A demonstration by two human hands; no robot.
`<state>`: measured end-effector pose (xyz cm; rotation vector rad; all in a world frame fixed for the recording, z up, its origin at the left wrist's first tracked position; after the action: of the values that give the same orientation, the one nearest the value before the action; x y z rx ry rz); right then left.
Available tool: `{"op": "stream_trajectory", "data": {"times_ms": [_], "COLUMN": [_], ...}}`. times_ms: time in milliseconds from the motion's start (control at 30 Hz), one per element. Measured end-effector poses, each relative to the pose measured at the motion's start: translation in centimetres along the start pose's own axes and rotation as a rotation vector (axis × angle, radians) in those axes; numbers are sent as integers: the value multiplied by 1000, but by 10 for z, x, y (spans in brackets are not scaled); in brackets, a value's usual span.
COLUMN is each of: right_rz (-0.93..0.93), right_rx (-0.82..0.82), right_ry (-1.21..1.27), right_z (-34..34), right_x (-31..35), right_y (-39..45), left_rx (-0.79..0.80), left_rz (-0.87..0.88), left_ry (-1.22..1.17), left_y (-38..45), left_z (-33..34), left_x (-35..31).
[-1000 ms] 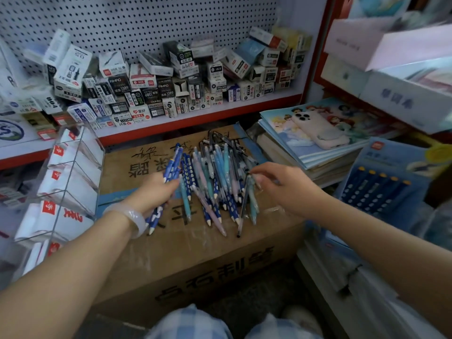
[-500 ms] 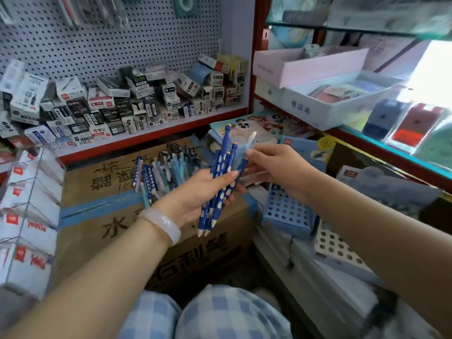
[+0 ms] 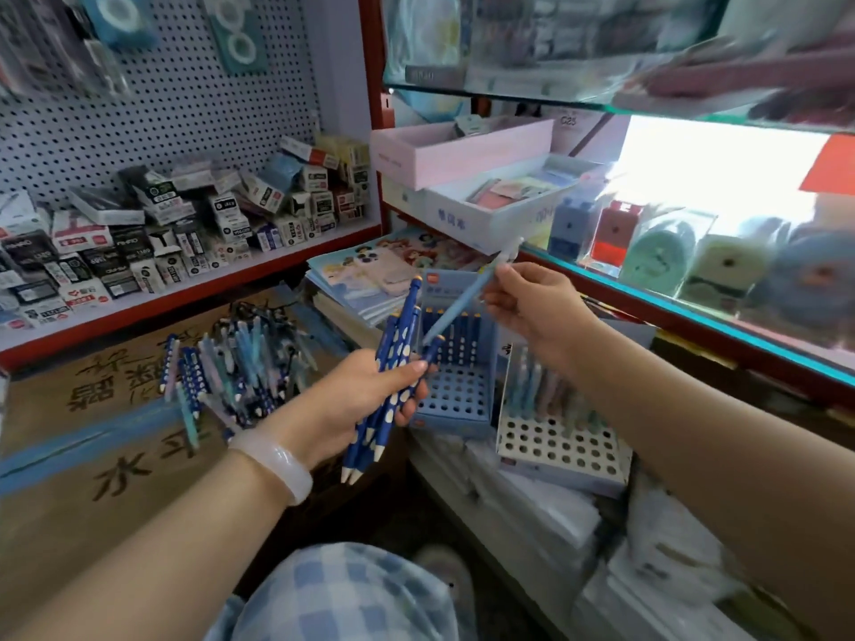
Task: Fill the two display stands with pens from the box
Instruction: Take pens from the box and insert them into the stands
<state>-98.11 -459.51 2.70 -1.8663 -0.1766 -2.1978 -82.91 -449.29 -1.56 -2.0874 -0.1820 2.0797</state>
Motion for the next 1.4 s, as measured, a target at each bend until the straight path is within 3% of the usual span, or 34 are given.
{"op": "stream_trajectory", "data": {"times_ms": [100, 233, 400, 700, 900, 1400], "right_rz": [-34, -87, -116, -82, -100, 33], "right_rx": [-132, -215, -267, -123, -81, -73], "right_ry": [6, -399, -711, -914, -1086, -1230], "right_z": [-43, -89, -122, -86, -67, -63], "right_x": [16, 26, 13, -58, -81, -126], "right_y": [-4, -19, -37, -26, -14, 3], "left_rx": [-49, -61, -39, -185, -157, -190], "left_rz": [-9, 59, 101, 76, 67, 40], "left_ry": [50, 74, 62, -5, 33, -51], "left_y": [2, 11, 20, 15, 13, 15], "left_z": [1, 22, 49, 21, 13, 1], "left_x": [3, -1, 5, 25, 28, 39]}}
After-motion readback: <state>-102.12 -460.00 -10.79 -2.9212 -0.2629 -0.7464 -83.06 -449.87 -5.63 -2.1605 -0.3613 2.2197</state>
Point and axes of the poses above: each hand's wrist, its own y-axis towards the middle knuckle, its own z-axis out of the palm, x = y × z, the point moved 8 cm from there along y, towards the middle knuckle, and after that the axes turned 5 degrees about x, right-handed, at the moved point
